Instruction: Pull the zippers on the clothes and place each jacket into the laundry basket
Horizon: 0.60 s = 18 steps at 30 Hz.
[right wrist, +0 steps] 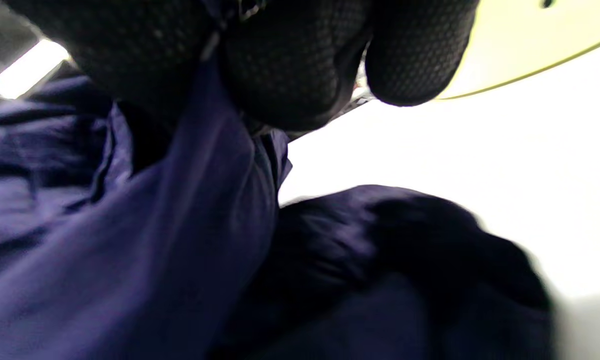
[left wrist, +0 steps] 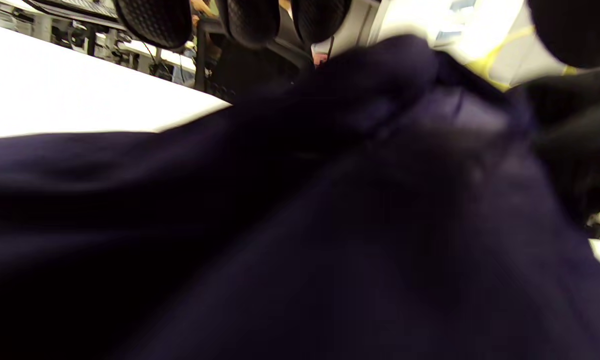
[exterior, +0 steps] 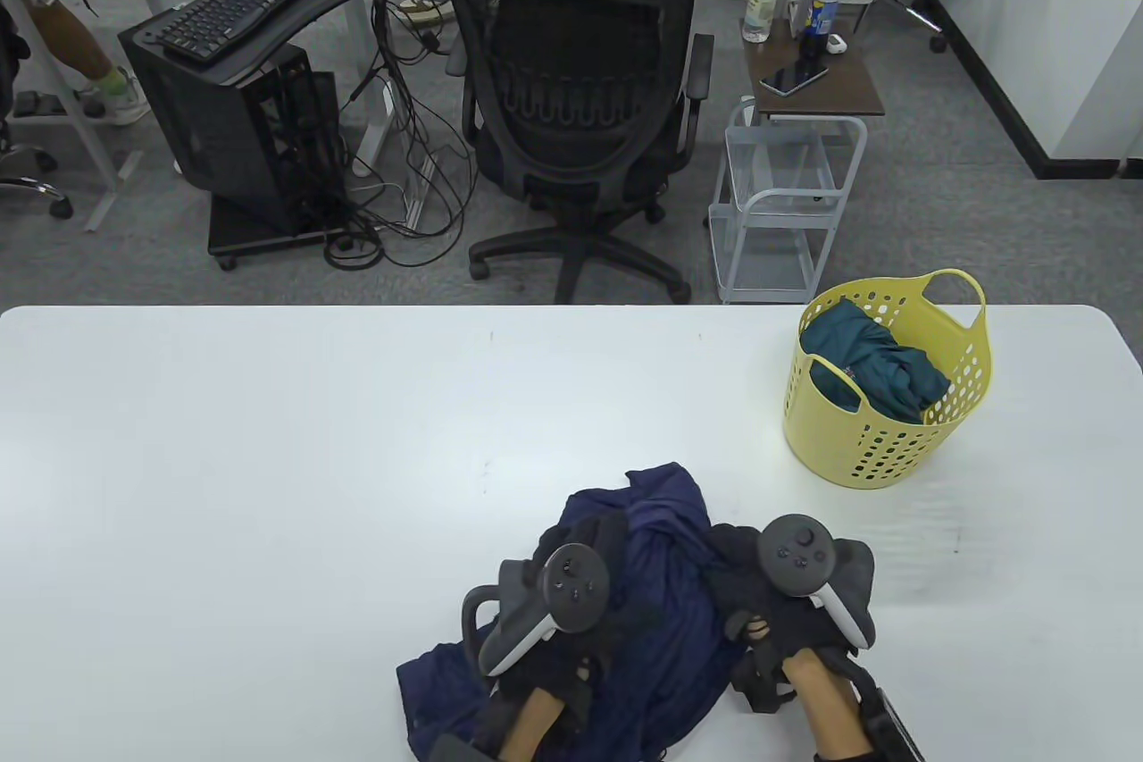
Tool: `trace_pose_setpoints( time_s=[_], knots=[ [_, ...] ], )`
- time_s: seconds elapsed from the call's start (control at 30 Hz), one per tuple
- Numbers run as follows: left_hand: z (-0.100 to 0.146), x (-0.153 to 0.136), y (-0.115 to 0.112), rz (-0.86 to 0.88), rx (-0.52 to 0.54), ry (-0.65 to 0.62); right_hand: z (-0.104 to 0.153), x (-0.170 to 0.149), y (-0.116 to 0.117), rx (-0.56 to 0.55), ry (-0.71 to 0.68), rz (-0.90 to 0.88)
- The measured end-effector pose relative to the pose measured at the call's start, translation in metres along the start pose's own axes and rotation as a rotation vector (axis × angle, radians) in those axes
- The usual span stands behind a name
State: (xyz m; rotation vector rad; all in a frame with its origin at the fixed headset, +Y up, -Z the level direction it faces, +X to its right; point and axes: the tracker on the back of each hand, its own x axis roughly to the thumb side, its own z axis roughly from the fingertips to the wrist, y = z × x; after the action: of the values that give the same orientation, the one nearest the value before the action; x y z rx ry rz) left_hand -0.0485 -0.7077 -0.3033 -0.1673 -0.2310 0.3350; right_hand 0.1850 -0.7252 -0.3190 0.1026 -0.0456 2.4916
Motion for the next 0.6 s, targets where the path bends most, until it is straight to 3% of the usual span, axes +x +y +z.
trace_pose_setpoints(
  time_s=[0.1, 0.27, 0.4, 0.57, 0.6],
  knots=[
    [-0.011, 0.0, -0.009, 0.104, -0.016, -0.01, 0.014, 0.016, -0.008, -0.033, -0.156, -0.159],
    [-0.005, -0.021, -0.007, 0.254, 0.162, 0.046, 0.026, 0.027, -0.005, 0.047, -0.323, -0.259],
    [0.005, -0.056, -0.001, 0.438, 0.229, 0.077, 0.028, 0.017, -0.002, 0.047, -0.24, -0.317],
    [0.008, -0.09, -0.001, 0.722, 0.205, 0.078, 0.024, 0.003, 0.01, 0.218, -0.096, -0.355],
    [0.008, -0.095, -0.002, 0.776, 0.204, 0.079, 0.022, 0.003, 0.018, 0.325, -0.076, -0.35]
  ],
)
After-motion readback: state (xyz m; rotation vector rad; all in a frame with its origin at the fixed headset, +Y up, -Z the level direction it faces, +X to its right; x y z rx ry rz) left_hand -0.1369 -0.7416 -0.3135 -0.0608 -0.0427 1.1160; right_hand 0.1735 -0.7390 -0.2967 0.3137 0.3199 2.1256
